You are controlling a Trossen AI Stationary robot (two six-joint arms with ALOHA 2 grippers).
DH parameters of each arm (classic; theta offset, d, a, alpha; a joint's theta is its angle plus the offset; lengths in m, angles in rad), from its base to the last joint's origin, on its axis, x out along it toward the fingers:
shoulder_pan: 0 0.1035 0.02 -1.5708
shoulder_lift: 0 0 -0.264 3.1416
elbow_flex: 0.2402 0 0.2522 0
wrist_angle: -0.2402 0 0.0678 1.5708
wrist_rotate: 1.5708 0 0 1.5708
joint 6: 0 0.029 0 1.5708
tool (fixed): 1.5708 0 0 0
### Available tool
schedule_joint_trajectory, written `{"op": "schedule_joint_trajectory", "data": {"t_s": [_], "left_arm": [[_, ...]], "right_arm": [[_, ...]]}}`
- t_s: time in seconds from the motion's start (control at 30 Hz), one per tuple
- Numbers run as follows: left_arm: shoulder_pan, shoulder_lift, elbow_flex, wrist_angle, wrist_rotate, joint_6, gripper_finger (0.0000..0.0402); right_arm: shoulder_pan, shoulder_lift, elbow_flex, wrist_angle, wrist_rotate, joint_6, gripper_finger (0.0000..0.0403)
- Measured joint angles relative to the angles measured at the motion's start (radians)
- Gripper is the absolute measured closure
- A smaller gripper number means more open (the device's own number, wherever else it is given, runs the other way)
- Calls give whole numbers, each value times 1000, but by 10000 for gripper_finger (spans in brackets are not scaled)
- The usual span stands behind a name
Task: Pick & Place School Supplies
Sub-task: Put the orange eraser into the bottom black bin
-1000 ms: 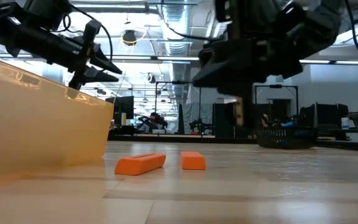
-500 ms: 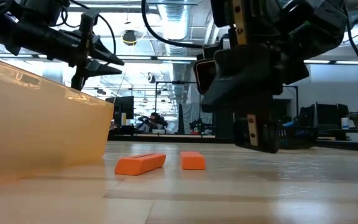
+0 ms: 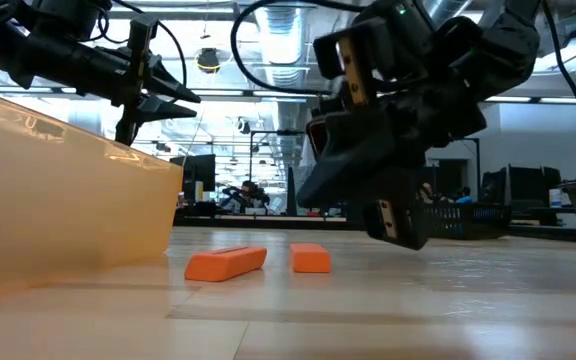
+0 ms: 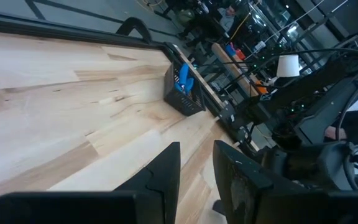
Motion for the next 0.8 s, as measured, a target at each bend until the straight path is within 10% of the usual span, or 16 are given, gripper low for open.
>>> {"op": "schedule_joint_trajectory", "data": {"t_s": [0.8], "left_arm": [[0, 0, 0, 14, 27, -2, 312]], "right_arm": [[6, -1, 0, -48, 45, 34, 243]]}}
